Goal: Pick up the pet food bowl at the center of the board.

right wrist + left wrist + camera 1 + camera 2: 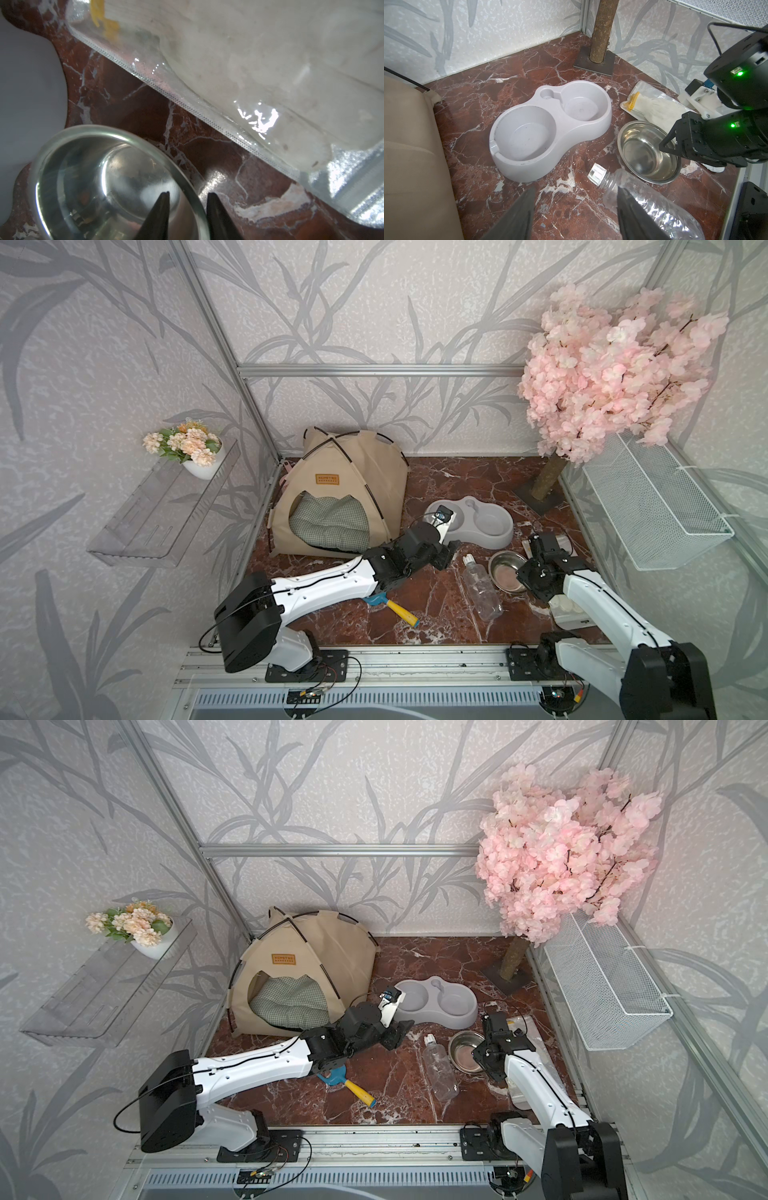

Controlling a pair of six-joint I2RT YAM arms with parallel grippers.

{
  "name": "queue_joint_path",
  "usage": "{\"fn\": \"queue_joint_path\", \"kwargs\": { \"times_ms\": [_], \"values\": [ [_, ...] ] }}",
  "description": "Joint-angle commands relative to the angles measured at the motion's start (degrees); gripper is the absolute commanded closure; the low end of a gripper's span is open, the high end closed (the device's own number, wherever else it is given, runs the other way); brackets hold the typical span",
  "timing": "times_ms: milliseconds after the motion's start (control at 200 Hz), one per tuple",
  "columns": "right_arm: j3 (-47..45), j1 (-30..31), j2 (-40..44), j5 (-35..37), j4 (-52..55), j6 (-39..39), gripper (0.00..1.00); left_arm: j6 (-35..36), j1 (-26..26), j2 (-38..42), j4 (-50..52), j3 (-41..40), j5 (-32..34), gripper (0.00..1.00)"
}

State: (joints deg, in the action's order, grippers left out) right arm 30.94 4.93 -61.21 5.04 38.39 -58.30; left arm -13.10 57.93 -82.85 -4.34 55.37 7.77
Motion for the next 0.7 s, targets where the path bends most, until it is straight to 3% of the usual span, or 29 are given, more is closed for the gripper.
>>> {"fn": "queue_joint_path", "kwargs": {
  "times_ms": [0,335,695],
  "values": [
    [1.2,-0.2,0.4,1.6,-0.8,0.5,0.78,-0.2,0.2,-0.4,0.2,1.7,0.1,0.35],
    [9.3,-0.6,5.4,5.6,2.7,4.5,1.0,1.3,0.2,-0.4,1.4,2.4,1.9,0.35],
    [16.3,-0.3,7.5,-6.1,-2.7,4.9,1.0,2.2,-0.1,0.4,1.4,2.4,6.3,0.35]
  ]
}}
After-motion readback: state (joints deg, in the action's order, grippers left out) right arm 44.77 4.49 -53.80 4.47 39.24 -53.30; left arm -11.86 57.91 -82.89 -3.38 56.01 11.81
